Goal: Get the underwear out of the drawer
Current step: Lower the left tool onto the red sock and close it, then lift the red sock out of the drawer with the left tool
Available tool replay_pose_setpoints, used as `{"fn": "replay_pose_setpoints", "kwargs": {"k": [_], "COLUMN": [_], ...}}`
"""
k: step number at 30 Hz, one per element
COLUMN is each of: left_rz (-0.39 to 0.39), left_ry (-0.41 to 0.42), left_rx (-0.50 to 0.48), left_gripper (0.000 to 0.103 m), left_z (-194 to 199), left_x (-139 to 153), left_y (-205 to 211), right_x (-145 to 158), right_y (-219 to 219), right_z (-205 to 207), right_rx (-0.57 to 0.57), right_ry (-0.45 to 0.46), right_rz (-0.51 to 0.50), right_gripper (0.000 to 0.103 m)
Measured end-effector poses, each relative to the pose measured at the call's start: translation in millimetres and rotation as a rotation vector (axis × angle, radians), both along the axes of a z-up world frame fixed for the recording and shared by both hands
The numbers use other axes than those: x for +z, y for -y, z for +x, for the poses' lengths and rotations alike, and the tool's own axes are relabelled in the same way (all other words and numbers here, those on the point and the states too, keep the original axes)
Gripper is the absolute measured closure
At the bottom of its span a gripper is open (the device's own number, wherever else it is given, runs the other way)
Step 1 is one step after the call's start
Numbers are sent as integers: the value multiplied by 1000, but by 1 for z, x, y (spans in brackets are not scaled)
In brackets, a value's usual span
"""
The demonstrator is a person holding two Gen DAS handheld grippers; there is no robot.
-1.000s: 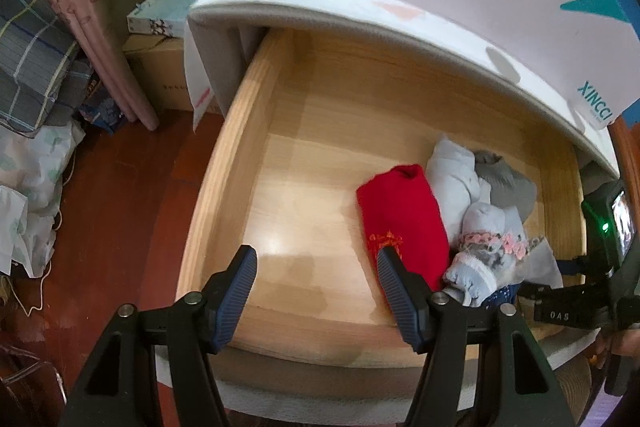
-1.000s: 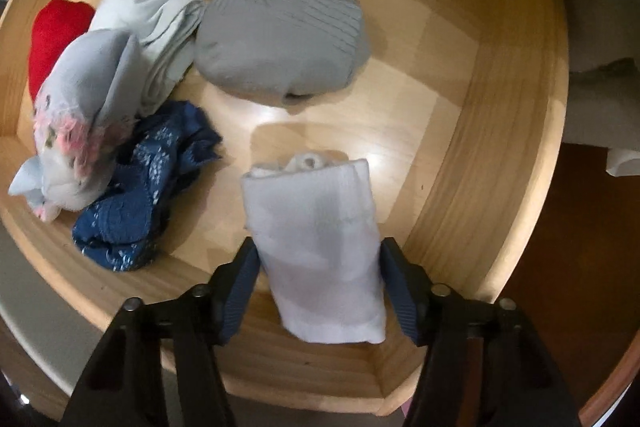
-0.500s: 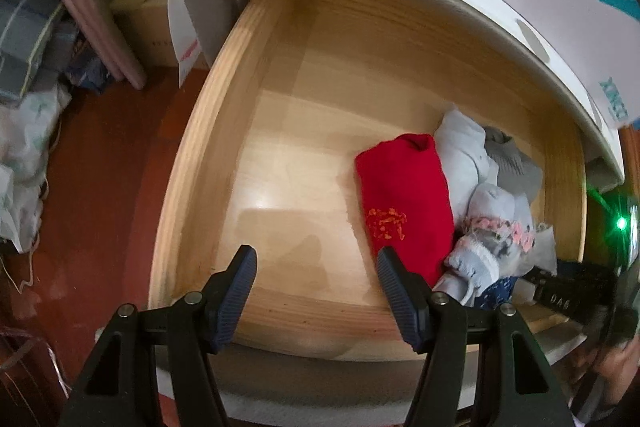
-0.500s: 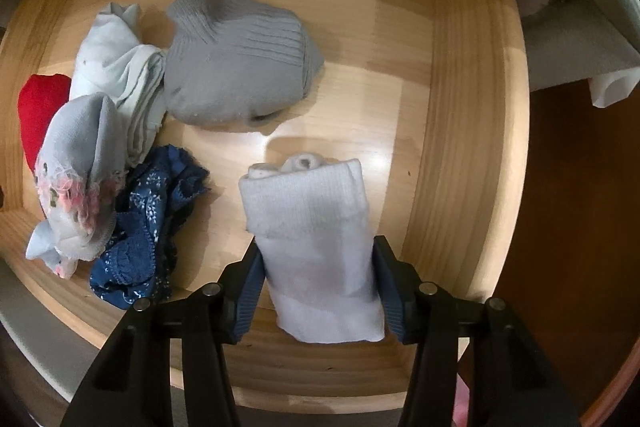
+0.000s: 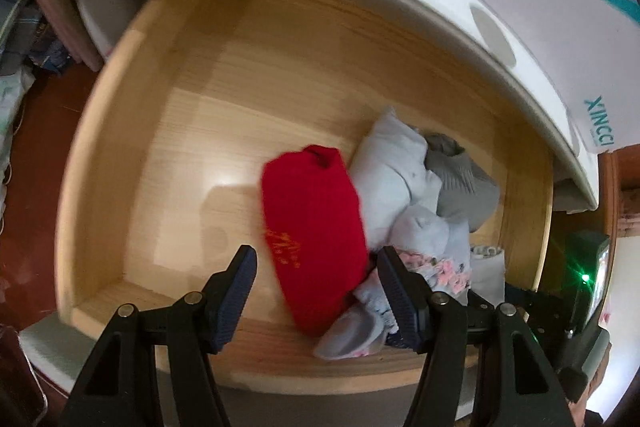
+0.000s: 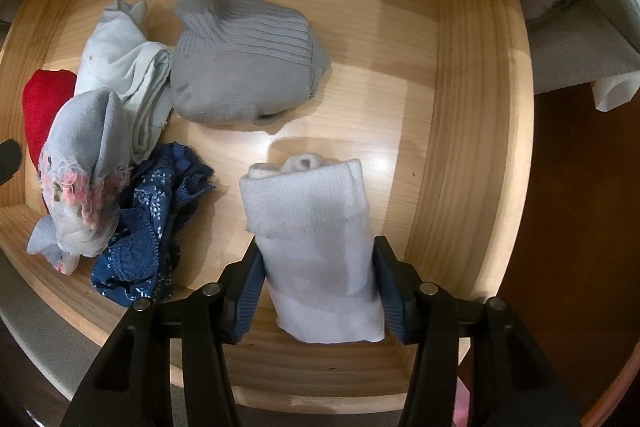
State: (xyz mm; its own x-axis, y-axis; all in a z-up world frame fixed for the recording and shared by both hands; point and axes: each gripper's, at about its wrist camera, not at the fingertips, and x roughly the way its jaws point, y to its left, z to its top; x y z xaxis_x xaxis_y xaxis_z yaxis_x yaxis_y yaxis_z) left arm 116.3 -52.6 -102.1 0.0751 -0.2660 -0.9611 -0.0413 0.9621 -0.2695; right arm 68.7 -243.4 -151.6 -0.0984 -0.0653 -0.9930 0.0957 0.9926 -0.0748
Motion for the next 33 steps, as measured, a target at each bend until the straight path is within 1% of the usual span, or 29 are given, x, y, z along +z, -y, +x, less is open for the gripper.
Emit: {"fn": "replay_pose_setpoints", "kwargs": {"k": [5, 9, 11, 16, 17, 18, 21, 28, 33], "left_rz": [7, 84, 77, 128, 138, 142, 158, 235, 255], "left_ry": [-54, -97, -100, -68, -61, -59, -63, -21, -8], "left_rx": [11, 21, 18, -38, -50, -60, -76, -97, -97], "left_gripper": [39, 39, 39, 39, 41, 48, 50, 58, 63], "left_z": [7, 16, 18, 20, 20, 21, 24, 30, 32], "left_x": [-19, -36, -39, -39, -39, -39, -39, -37, -35], "left_y": [13, 15, 13, 13, 13, 13, 10, 2, -4], "right_x": [7, 9, 9, 9, 10, 9, 9, 10, 10], "right_y": [2, 2, 1, -1, -1, 0, 0, 0, 0], "right_z": [-1, -1, -1, 0, 0, 1, 1, 2, 2], "right_rx": [-3, -3, 1, 1, 1, 3, 2, 3, 5], "right_ry": [6, 9, 7, 8, 8, 8, 7, 7, 5], "right_rz": [13, 18, 18, 19, 20, 21, 20, 19, 17], "right_gripper": [53, 53, 53, 53, 53, 53, 53, 53, 53]}}
